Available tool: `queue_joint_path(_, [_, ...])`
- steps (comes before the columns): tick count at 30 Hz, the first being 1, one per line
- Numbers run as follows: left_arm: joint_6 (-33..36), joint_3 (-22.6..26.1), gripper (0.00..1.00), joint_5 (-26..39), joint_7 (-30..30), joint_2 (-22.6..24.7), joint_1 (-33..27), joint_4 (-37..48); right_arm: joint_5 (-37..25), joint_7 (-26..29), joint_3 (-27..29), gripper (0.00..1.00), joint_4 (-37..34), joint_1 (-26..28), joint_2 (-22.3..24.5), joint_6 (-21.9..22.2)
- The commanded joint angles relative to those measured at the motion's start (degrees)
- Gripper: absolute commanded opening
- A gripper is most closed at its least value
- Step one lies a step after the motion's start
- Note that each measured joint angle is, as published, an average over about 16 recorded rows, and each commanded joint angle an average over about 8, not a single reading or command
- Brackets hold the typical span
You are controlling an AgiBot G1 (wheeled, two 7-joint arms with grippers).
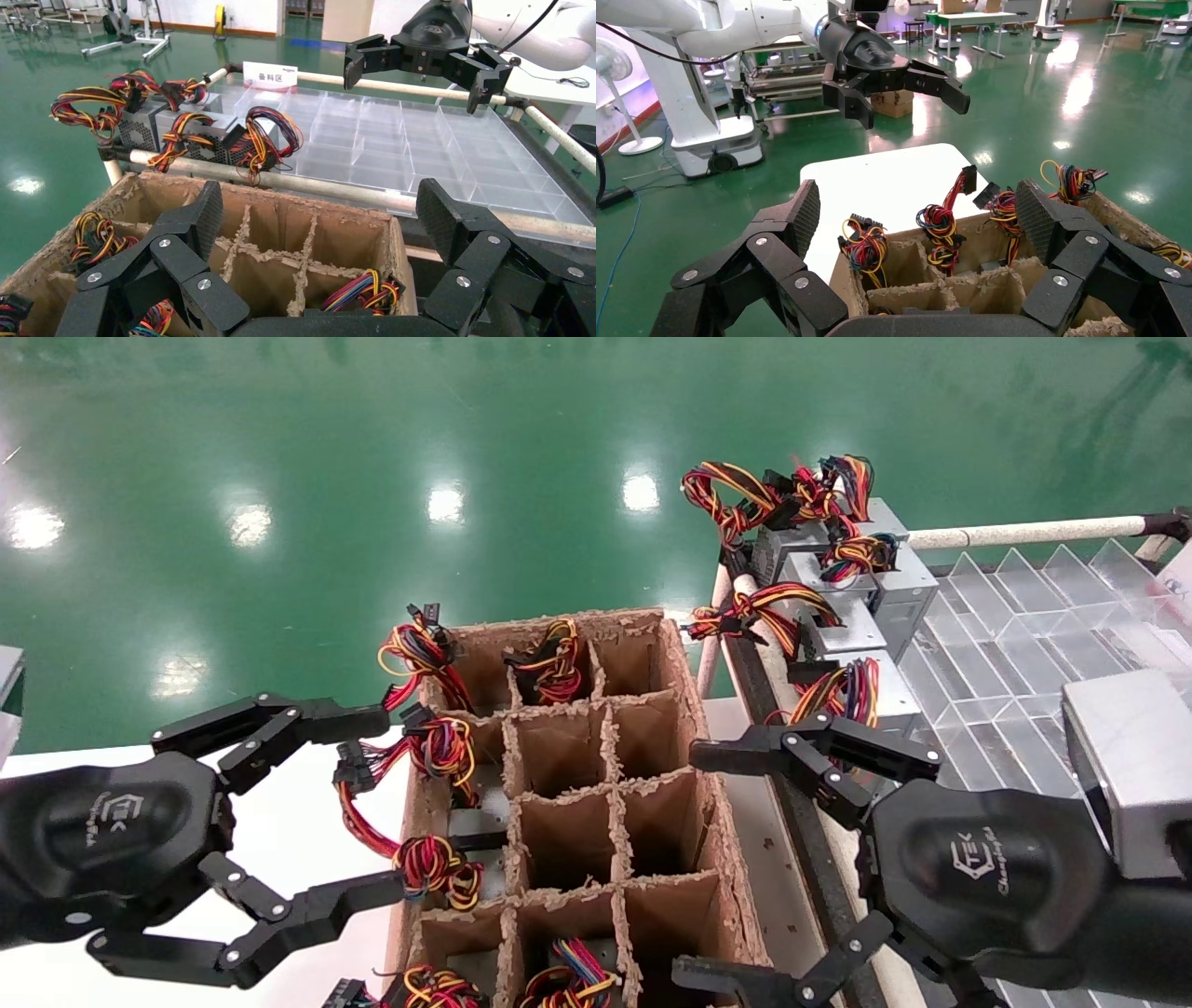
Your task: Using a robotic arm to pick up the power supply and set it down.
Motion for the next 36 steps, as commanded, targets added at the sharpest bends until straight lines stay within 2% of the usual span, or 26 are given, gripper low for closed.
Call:
queue_joint_path(1, [0.0,0.0,1.0,0.0,0.0,0.0,0.0,0.0,0.0,0.0,0.0,1.0,0.0,0.0,0.0,0.0])
queue_joint_path(36, [0.0,0.0,1.0,0.0,0.0,0.0,0.0,0.0,0.0,0.0,0.0,1.0,0.0,0.0,0.0,0.0])
